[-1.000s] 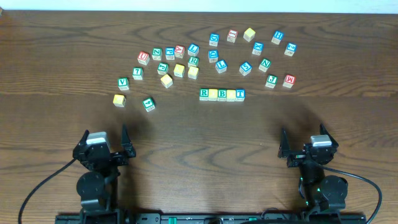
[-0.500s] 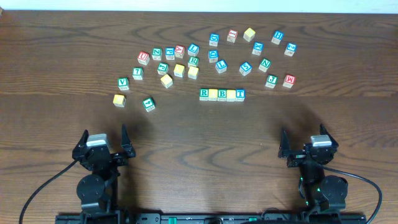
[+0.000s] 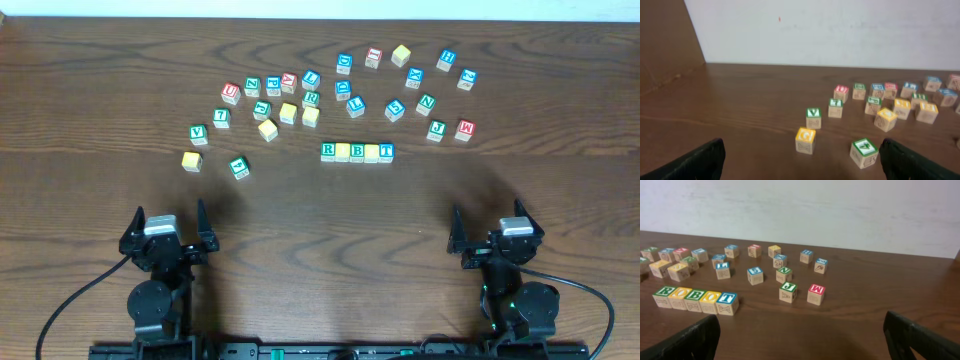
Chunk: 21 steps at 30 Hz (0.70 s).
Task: Spell out ROBOT
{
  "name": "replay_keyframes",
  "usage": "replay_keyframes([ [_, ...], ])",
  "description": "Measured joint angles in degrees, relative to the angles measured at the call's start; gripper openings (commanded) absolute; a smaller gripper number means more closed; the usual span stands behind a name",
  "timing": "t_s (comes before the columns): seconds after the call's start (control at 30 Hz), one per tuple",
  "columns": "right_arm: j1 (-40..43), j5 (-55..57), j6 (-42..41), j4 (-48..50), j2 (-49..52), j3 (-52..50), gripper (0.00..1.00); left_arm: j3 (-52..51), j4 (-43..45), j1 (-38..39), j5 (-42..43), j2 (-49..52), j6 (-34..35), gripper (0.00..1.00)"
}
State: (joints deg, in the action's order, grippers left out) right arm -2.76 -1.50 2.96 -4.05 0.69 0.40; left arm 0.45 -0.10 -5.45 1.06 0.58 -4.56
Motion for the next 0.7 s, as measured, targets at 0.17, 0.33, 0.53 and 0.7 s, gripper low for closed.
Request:
replay_keyframes([
  [0.17, 0.0, 0.0, 0.0, 0.02, 0.0, 0.0, 0.99, 0.44, -1.2, 0.55, 0.35, 0.0, -0.02, 0.97],
  [0.33, 0.0, 0.0, 0.0, 0.0, 0.0, 0.0, 0.99, 0.46, -1.25, 0.63, 0.35, 0.0, -0.02, 0.97],
  [0.53, 0.0, 0.0, 0.0, 0.02, 0.0, 0.0, 0.99, 0.46, -1.25, 0.63, 0.35, 0.0, -0.02, 0.97],
  [0.7, 0.0, 0.0, 0.0, 0.02, 0.0, 0.0, 0.99, 0.46, -1.25, 0.63, 0.35, 0.0, -0.02, 0.97],
])
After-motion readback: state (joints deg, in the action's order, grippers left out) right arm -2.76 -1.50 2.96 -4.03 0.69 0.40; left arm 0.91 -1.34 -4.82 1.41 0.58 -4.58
